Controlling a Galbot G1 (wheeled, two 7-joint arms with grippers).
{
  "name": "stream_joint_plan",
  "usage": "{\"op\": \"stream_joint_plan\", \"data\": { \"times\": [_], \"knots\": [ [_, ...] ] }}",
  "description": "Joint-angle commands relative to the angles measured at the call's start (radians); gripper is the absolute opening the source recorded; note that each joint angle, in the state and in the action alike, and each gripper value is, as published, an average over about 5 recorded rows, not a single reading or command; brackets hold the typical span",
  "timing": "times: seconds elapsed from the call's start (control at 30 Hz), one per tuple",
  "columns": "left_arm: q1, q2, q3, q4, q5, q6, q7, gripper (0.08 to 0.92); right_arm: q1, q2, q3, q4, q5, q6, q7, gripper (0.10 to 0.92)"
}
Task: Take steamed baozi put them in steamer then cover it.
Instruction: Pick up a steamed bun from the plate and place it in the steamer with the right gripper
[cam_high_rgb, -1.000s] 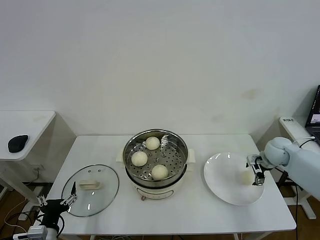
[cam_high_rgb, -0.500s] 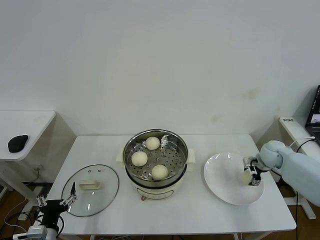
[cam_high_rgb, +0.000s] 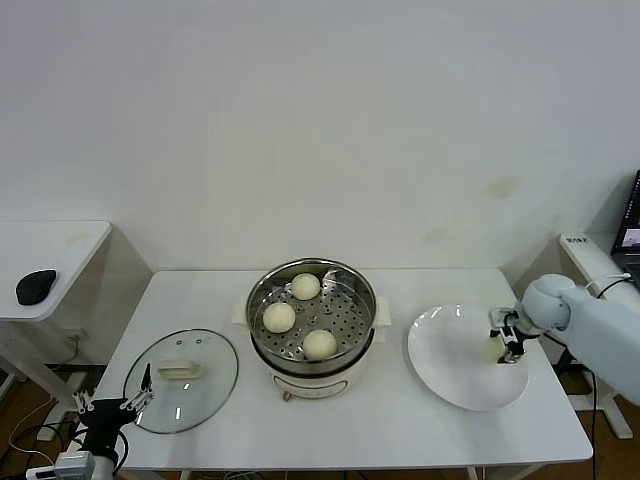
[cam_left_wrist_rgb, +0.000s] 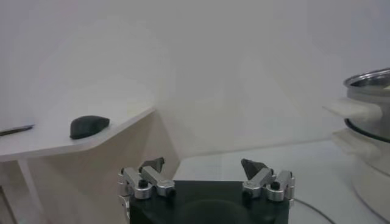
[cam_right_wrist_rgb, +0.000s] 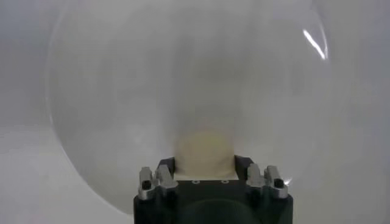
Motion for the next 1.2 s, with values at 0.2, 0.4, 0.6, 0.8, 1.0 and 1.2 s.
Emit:
{"op": "stream_joint_plan", "data": {
  "times": [0.2,0.4,0.6,0.8,1.0,1.2],
  "knots": [
    [-0.001,0.016,0.004,-0.008,0.0,0.002,0.001,0.823,0.494,-0.05,-0.284,0.241,0.256,-0.103,-0.07,0.585],
    [-0.003,0.029,0.004,-0.009,-0.003,0.002,0.001,0.823,0.784,0.085,-0.463,0.297,0.412,-0.167,-0.067,0.593],
    [-0.007,0.031,0.006,-0.017,-0.006,0.004,0.001,0.823,0.869,0.271,-0.501,0.288,0.564,-0.253,-0.024,0.602],
    [-0.012,0.024,0.006,-0.017,-0.008,0.004,0.001,0.823,0.835,0.418,-0.513,0.287,0.667,-0.347,0.024,0.603],
    [-0.011,0.017,0.005,-0.023,-0.008,0.004,0.001,0.823,0.725,0.539,-0.505,0.244,0.711,-0.439,0.078,0.61],
    [-0.008,0.01,0.002,-0.026,-0.007,0.004,0.0,0.823,0.625,0.604,-0.507,0.17,0.663,-0.508,0.129,0.611]
  ]
}}
